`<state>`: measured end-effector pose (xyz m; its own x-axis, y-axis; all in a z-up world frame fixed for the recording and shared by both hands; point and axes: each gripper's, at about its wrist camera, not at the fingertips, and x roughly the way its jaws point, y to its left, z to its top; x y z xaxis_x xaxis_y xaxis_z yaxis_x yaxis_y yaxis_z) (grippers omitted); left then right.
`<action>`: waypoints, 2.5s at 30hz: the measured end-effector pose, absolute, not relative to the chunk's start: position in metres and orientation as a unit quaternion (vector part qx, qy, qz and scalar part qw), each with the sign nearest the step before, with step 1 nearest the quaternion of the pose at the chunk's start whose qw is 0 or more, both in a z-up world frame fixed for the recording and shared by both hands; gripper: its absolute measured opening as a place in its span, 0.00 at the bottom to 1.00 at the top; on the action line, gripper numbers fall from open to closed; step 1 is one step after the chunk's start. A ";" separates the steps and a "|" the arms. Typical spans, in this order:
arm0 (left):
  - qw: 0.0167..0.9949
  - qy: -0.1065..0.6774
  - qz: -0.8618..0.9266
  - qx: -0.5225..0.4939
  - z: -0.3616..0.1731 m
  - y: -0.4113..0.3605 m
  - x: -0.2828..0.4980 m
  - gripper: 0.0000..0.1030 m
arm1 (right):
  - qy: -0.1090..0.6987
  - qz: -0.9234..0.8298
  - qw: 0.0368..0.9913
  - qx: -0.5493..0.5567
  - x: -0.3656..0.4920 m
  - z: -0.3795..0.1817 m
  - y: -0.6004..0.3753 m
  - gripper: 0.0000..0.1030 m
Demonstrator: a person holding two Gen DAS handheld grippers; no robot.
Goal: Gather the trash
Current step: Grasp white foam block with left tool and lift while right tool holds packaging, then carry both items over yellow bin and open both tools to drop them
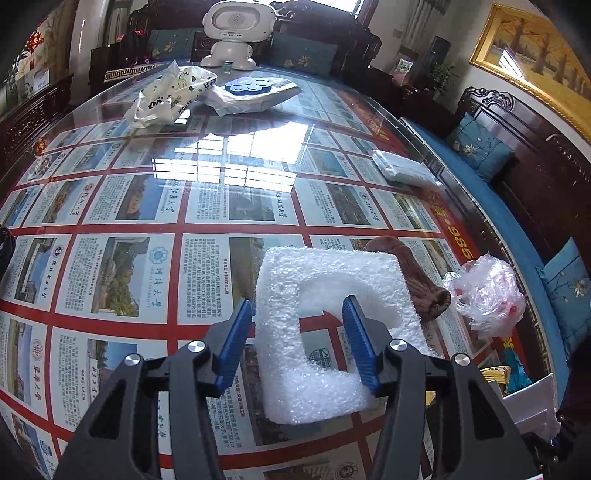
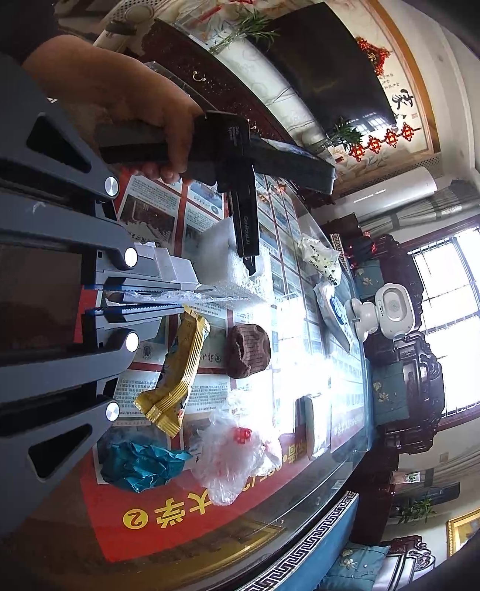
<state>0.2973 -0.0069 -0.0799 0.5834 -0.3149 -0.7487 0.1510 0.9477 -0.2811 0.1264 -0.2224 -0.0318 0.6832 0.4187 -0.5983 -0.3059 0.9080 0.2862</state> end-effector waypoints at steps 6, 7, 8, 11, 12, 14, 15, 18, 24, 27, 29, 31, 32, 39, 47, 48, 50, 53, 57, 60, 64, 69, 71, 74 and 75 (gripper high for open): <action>0.871 0.452 -0.142 -0.131 -0.086 -0.003 0.308 0.49 | 0.347 0.197 0.913 0.083 0.130 -0.033 -0.224 0.06; 0.871 0.452 -0.142 -0.128 -0.085 -0.004 0.307 0.47 | 0.348 0.197 0.913 0.083 0.131 -0.033 -0.223 0.06; 0.872 0.452 -0.142 -0.122 -0.085 -0.005 0.306 0.37 | 0.349 0.197 0.913 0.084 0.131 -0.034 -0.223 0.06; 0.873 0.450 -0.144 -0.117 -0.085 -0.006 0.301 0.31 | 0.349 0.197 0.912 0.085 0.131 -0.034 -0.223 0.06; 0.873 0.450 -0.149 -0.120 -0.085 -0.005 0.299 0.31 | 0.350 0.197 0.912 0.086 0.131 -0.035 -0.224 0.06; 0.871 0.446 -0.164 -0.122 -0.083 -0.006 0.290 0.29 | 0.351 0.196 0.912 0.087 0.132 -0.036 -0.224 0.06; 0.872 0.443 -0.170 -0.117 -0.082 -0.008 0.285 0.27 | 0.352 0.196 0.911 0.088 0.133 -0.036 -0.224 0.06; 0.881 0.431 -0.171 -0.092 -0.075 -0.010 0.266 0.24 | 0.350 0.193 0.912 0.089 0.132 -0.036 -0.226 0.06; 0.889 0.414 -0.175 -0.088 -0.063 0.003 0.238 0.22 | 0.349 0.193 0.912 0.095 0.126 -0.033 -0.230 0.06; 0.888 0.417 -0.177 -0.079 -0.064 0.005 0.230 0.21 | 0.346 0.196 0.913 0.091 0.119 -0.029 -0.227 0.06; 0.889 0.417 -0.175 -0.079 -0.065 0.007 0.225 0.19 | 0.345 0.197 0.913 0.091 0.113 -0.027 -0.227 0.06; 0.891 0.412 -0.174 -0.080 -0.063 0.011 0.218 0.18 | 0.342 0.194 0.915 0.086 0.103 -0.023 -0.227 0.06; 0.892 0.409 -0.174 -0.079 -0.061 0.013 0.213 0.18 | 0.339 0.193 0.917 0.084 0.097 -0.021 -0.228 0.06; 0.902 0.388 -0.183 -0.049 -0.043 0.011 0.165 0.18 | 0.331 0.185 0.921 0.088 0.065 -0.008 -0.239 0.06; 0.902 0.368 -0.226 -0.017 -0.029 -0.005 0.075 0.18 | 0.310 0.173 0.931 0.080 -0.001 0.010 -0.251 0.06; 0.902 0.366 -0.227 -0.017 -0.027 -0.004 0.066 0.18 | 0.308 0.172 0.933 0.078 -0.012 0.012 -0.253 0.06; 0.903 0.361 -0.232 -0.017 -0.023 -0.001 0.044 0.18 | 0.303 0.168 0.935 0.075 -0.035 0.015 -0.258 0.06; 0.902 0.357 -0.243 -0.016 -0.020 0.004 0.014 0.18 | 0.297 0.167 0.937 0.072 -0.069 0.019 -0.262 0.06; 0.900 0.352 -0.258 -0.010 -0.023 0.007 -0.032 0.18 | 0.298 0.174 0.936 0.070 -0.116 0.016 -0.266 0.06; 0.895 0.356 -0.267 -0.008 -0.031 0.008 -0.064 0.18 | 0.306 0.177 0.933 0.066 -0.155 0.004 -0.265 0.06; 0.889 0.366 -0.276 -0.003 -0.049 0.009 -0.101 0.18 | 0.325 0.178 0.927 0.060 -0.192 -0.017 -0.261 0.06; 0.881 0.377 -0.286 -0.005 -0.065 0.008 -0.131 0.18 | 0.342 0.179 0.920 0.065 -0.225 -0.041 -0.256 0.08; 0.879 0.381 -0.288 -0.005 -0.070 0.008 -0.139 0.18 | 0.359 0.176 0.914 0.064 -0.232 -0.052 -0.254 0.12; 0.875 0.387 -0.292 0.003 -0.077 0.007 -0.151 0.18 | 0.365 0.170 0.913 0.067 -0.240 -0.061 -0.254 0.29; 0.874 0.388 -0.293 0.004 -0.078 0.007 -0.154 0.18 | 0.366 0.170 0.912 0.070 -0.241 -0.063 -0.255 0.29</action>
<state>-0.1544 0.0070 -0.0783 0.5268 -0.5083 -0.6813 0.5150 0.8285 -0.2200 -0.2411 -0.2550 -0.0630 0.6744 0.3623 -0.6434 -0.2594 0.9320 0.2530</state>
